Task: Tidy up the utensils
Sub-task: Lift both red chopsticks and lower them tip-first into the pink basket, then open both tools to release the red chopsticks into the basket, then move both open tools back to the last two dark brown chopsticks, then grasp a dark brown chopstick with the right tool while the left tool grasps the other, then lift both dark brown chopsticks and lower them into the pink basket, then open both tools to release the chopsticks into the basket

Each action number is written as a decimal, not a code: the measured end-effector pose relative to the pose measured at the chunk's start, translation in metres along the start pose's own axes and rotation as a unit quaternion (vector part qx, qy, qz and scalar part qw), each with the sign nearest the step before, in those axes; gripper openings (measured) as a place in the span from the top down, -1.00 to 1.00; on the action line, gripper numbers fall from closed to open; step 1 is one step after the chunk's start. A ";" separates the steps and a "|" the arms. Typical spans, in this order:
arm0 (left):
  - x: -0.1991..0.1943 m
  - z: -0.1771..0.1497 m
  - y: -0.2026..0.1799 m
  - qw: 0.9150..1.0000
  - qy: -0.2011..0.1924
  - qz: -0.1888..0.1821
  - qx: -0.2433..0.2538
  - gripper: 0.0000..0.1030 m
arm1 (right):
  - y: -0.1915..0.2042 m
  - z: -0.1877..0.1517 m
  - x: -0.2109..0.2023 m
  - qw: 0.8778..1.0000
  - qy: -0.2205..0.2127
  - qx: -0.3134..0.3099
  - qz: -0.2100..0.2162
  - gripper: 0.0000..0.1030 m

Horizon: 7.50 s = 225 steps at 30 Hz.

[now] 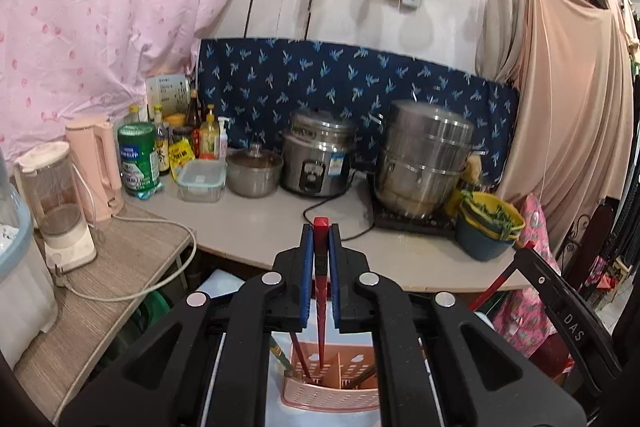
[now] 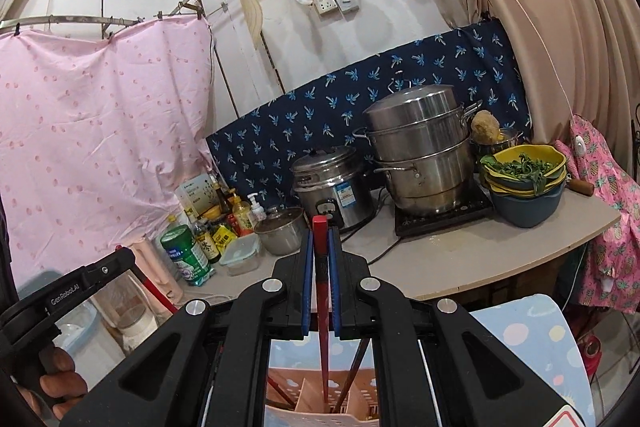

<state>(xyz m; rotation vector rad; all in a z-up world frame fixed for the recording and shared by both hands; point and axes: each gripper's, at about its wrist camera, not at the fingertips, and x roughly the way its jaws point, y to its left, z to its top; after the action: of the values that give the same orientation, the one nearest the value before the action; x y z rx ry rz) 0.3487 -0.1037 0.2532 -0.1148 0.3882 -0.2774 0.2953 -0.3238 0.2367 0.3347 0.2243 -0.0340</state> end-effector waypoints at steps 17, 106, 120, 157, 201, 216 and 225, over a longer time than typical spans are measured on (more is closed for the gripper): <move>0.011 -0.040 0.007 0.999 0.033 0.032 0.010 0.32 | 0.006 -0.047 0.015 0.998 0.053 -0.035 -0.008 0.64; -0.172 -0.355 0.044 0.957 0.271 0.067 0.074 -0.19 | 0.029 -0.368 -0.217 0.954 0.284 -0.065 -0.066 0.87; -0.164 -0.374 0.006 0.953 0.294 0.015 0.077 -0.37 | -0.001 -0.361 -0.232 0.955 0.282 -0.031 -0.089 0.87; -0.204 -0.304 0.020 0.968 0.245 -0.019 0.051 0.86 | 0.017 -0.289 -0.262 0.977 0.207 -0.024 -0.046 0.86; -0.055 0.028 -0.009 0.999 -0.023 -0.032 -0.004 0.87 | 0.032 0.023 -0.059 0.999 -0.028 -0.018 0.017 0.87; 0.037 -0.029 0.004 0.999 0.050 -0.014 -0.006 0.85 | -0.002 -0.043 0.041 0.997 0.072 -0.006 -0.001 0.87; 0.018 -0.040 0.005 0.999 0.044 0.013 0.008 0.30 | 0.008 -0.048 0.021 0.997 0.065 -0.035 -0.008 0.39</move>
<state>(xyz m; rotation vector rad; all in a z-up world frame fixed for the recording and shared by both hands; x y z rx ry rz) 0.3507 -0.1064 0.2096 -0.0816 0.4753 -0.2602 0.3062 -0.3004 0.1907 0.2648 0.3561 -0.0197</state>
